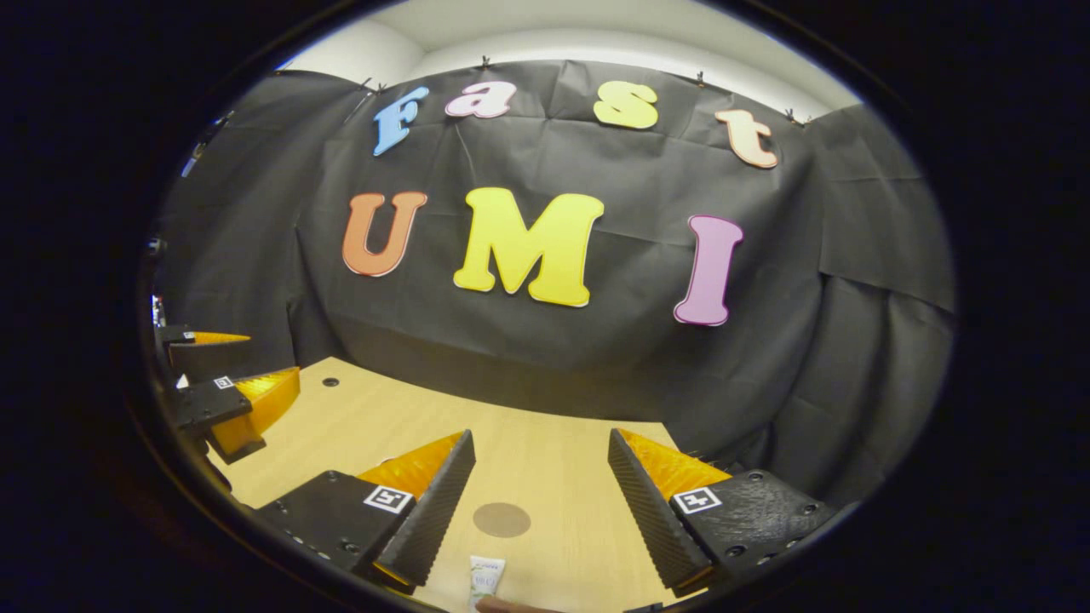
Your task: Put the toothbrush and toothpaste on the desktop into the cup, then pick up the cup and place it on the coaster on the desktop.
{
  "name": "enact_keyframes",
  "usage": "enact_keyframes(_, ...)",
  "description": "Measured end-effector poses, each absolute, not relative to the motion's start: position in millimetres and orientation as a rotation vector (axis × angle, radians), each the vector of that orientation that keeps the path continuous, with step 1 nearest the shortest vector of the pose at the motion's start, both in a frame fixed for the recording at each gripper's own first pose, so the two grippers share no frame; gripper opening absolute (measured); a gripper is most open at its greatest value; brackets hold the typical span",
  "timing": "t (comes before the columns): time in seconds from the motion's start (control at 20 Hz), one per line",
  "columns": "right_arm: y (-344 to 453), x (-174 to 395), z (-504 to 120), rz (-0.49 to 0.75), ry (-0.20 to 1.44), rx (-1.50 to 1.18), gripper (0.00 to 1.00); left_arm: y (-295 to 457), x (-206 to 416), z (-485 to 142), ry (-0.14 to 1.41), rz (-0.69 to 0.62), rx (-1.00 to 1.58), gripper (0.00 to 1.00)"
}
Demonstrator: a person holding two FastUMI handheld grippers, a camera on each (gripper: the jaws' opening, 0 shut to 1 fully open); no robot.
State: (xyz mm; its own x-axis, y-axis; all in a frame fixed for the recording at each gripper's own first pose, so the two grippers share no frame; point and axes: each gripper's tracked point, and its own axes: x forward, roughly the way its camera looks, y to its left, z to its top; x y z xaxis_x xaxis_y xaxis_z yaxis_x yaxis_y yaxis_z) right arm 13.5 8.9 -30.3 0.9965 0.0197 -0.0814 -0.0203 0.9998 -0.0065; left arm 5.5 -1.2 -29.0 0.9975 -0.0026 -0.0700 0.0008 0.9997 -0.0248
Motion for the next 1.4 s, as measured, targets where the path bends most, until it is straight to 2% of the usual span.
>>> enact_keyframes(0.2, 13, 16, -49, 0.026, 0.130, -0.018, 0.98, -8, 6, -62, 0.148, 0.002, -0.031, 0.99)
enact_keyframes(0.25, 14, 14, -55, 0.027, 0.145, -0.020, 0.95, -14, 5, -71, 0.167, -0.009, -0.044, 0.99)
enact_keyframes(0.35, 19, 12, -71, 0.038, 0.183, -0.022, 0.95, -23, 3, -93, 0.222, -0.029, -0.060, 0.99)
enact_keyframes(0.65, 34, 1, -122, 0.085, 0.345, 0.005, 0.95, -60, 0, -180, 0.459, -0.114, -0.100, 1.00)
enact_keyframes(0.95, 49, -16, -164, 0.150, 0.497, -0.013, 0.95, -79, -17, -292, 0.742, -0.115, -0.169, 1.00)
enact_keyframes(1.1, 46, -23, -180, 0.153, 0.552, -0.030, 0.95, -91, -26, -334, 0.834, -0.126, -0.161, 1.00)
enact_keyframes(1.2, 44, -26, -189, 0.152, 0.580, -0.042, 0.95, -100, -33, -351, 0.885, -0.135, -0.130, 0.96)
enact_keyframes(1.25, 42, -27, -192, 0.150, 0.592, -0.047, 0.95, -104, -36, -360, 0.910, -0.134, -0.115, 0.88)
enact_keyframes(1.4, 42, -31, -200, 0.153, 0.622, -0.059, 0.95, -122, -43, -381, 0.949, -0.132, -0.152, 0.75)
